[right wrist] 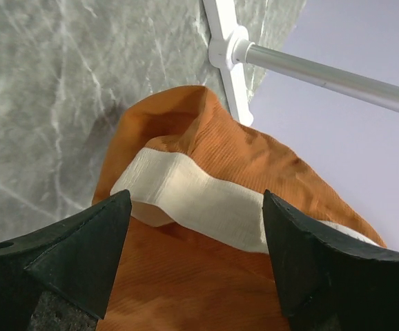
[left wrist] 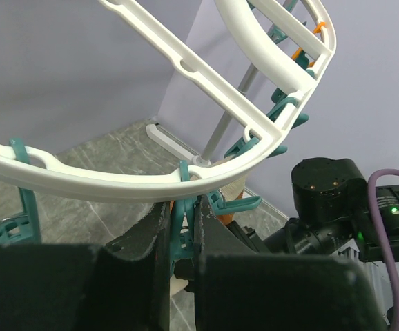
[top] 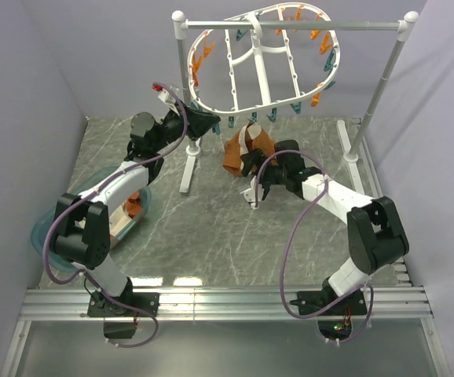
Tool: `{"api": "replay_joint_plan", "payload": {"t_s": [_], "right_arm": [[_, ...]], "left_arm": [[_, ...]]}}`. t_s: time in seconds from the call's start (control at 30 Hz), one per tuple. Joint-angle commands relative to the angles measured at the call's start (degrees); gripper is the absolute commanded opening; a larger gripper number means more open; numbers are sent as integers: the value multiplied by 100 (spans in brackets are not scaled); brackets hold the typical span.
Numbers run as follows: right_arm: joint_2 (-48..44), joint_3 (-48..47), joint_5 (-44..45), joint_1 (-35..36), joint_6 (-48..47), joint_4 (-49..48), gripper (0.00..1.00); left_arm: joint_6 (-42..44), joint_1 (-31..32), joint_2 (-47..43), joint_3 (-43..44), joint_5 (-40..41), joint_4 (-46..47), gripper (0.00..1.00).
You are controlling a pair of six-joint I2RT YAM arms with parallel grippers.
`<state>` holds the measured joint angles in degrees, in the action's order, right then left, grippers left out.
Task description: Clip the underwear to the hanger
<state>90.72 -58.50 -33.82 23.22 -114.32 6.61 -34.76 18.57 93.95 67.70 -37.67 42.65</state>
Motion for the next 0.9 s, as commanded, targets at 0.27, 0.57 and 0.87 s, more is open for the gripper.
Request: {"api": "replay_joint_plan", "payload": {"t_s": [0.27,0.57,0.87], "right_arm": [[579,-478,254,33,-3685,-943,68],[140,-794,-168,323,-2158,-731,0],[-274,-1366,-282,464,286,41,0]], "left_arm": [[-92,7,-211,6,-258,305,0],[-4,-2,-325,-99,-425,261,0],[66,-90,-404,-222,-926,436,0]]}}
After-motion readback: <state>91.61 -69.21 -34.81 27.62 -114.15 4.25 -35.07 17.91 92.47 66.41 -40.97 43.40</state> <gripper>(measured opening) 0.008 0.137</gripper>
